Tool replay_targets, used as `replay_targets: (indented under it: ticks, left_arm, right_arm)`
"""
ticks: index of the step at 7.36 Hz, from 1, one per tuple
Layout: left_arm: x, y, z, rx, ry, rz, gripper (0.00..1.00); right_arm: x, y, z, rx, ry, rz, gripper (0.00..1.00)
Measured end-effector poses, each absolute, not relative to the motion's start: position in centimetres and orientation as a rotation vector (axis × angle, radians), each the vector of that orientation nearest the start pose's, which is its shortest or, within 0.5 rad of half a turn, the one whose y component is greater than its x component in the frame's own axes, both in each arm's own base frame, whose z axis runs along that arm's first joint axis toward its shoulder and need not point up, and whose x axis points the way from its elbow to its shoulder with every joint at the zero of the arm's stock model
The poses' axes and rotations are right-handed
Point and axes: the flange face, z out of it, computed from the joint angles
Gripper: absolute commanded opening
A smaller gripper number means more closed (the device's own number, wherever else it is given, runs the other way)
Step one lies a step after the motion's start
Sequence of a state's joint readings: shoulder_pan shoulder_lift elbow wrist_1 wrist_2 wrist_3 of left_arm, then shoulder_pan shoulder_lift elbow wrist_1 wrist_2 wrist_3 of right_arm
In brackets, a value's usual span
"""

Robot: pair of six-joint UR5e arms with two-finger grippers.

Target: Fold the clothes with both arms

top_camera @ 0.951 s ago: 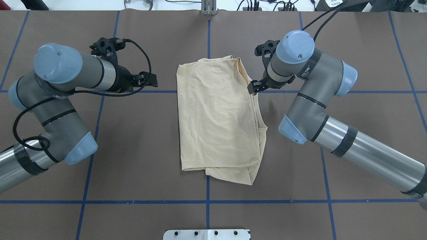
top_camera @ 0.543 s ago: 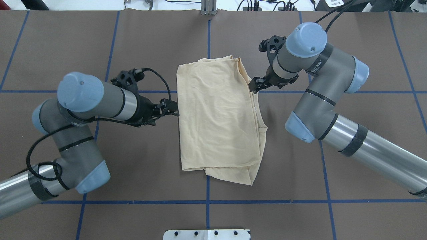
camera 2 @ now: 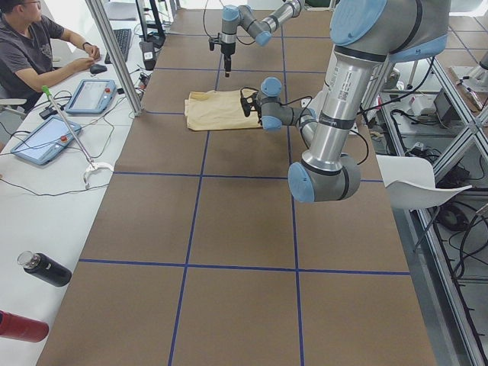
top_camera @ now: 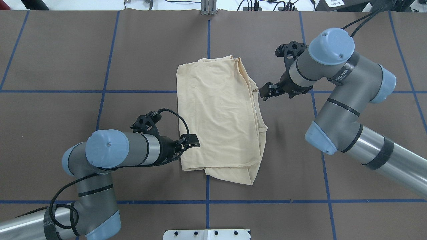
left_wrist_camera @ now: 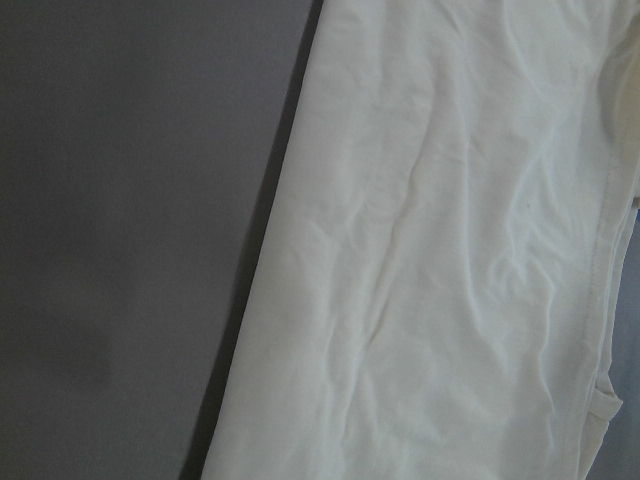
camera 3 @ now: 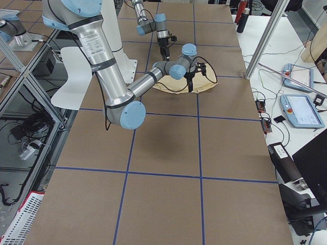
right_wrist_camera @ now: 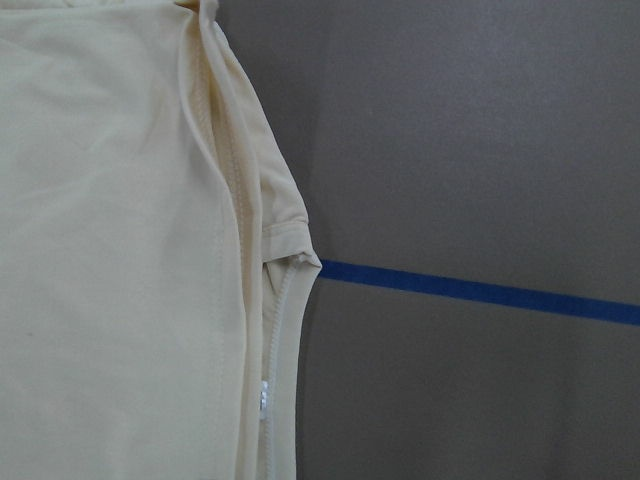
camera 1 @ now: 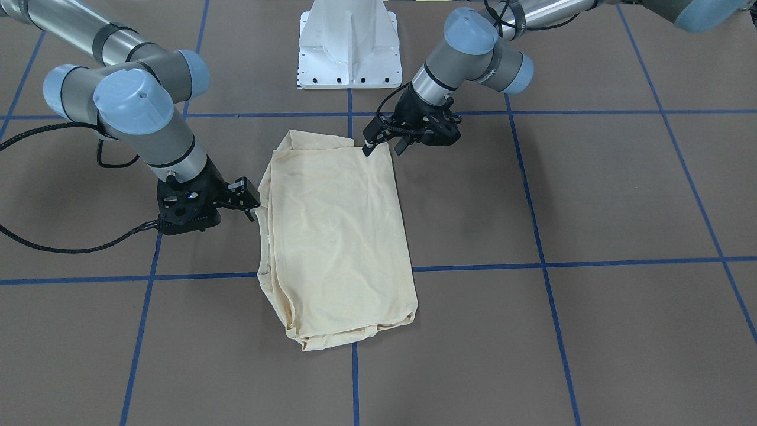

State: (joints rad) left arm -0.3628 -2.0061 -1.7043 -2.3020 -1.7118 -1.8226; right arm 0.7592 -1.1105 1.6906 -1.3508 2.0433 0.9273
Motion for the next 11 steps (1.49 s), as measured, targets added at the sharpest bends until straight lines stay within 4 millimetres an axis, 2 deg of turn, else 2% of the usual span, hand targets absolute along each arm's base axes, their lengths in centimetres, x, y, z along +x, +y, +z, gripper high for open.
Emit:
replay_targets:
  ticks: [4,9,10,11]
  left_arm:
    - [56.6,-32.2,28.0,-0.059,1.281,-0.429,0.99]
    - [57.8,-31.2,28.2,-0.071,1.271,-0.41,0.97]
    - [57.8,-31.2,28.2,-0.072,1.271,-0.408,0.85]
    - [57.8,-31.1,28.1,-0.073,1.273,-0.407,0.64]
  right_arm:
    - [-40.7,-50.3,31.7,0.123,-0.906,-0.015,1.0]
    - [-40.7,-50.3,31.8,0.119,-0.907,-0.012,1.0]
    - [-40.7,-50.3,31.7,0.12,-0.908,-0.012,1.0]
    - [-40.6,-50.3,31.7,0.121,-0.909,-0.011,1.0]
